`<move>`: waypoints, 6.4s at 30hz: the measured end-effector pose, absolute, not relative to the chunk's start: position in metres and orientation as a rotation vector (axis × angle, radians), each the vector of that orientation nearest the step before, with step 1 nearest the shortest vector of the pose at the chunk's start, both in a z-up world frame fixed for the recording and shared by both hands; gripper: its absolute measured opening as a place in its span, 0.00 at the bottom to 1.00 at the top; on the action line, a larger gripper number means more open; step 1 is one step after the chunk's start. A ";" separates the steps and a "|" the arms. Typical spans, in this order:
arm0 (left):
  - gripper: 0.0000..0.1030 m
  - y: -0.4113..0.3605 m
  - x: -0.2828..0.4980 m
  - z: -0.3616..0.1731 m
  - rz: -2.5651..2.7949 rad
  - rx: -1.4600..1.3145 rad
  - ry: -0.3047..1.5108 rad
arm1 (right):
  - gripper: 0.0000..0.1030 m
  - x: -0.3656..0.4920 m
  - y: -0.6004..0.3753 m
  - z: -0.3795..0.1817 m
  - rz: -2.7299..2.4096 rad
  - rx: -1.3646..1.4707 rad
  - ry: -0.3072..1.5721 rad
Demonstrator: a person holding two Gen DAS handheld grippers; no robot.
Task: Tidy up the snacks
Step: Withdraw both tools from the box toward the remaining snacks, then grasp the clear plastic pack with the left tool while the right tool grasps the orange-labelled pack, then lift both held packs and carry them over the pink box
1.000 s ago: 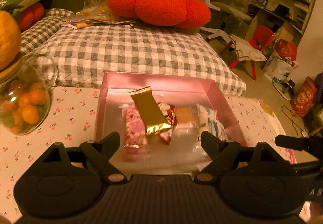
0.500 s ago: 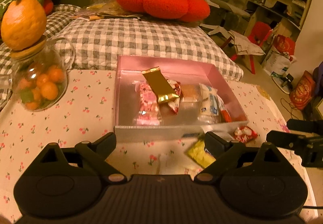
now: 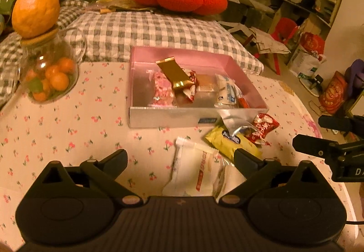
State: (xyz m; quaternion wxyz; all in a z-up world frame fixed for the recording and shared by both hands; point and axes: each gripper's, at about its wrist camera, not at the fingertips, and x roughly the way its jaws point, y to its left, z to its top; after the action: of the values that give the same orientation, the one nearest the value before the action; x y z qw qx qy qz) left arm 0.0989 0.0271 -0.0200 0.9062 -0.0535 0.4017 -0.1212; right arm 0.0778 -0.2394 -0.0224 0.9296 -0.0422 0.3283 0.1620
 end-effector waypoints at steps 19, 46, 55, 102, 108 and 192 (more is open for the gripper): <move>0.83 0.005 0.080 -0.052 -0.372 -0.003 0.889 | 0.90 0.068 -0.253 -0.064 0.352 -0.230 0.729; 0.35 -0.035 0.073 -0.070 -0.492 0.148 0.936 | 0.90 0.086 -0.267 -0.104 0.480 -0.223 0.863; 0.33 -0.021 0.068 -0.070 -0.475 0.145 0.968 | 0.90 0.096 -0.260 -0.113 0.469 -0.209 0.873; 0.22 -0.012 0.058 -0.058 -0.488 0.074 0.999 | 0.40 0.085 -0.234 -0.081 0.460 -0.096 0.955; 0.18 -0.009 0.058 -0.054 -0.481 0.064 0.989 | 0.40 0.086 -0.243 -0.073 0.449 -0.041 0.955; 0.16 0.069 0.137 -0.059 -0.250 0.004 0.981 | 0.40 0.153 -0.233 -0.049 0.423 0.169 0.937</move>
State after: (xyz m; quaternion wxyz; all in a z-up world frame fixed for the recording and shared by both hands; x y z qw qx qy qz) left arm 0.1368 0.0687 -0.0593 0.8747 0.0020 0.4696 -0.1196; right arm 0.1535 -0.2327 -0.0488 0.8673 0.0810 0.4476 0.2020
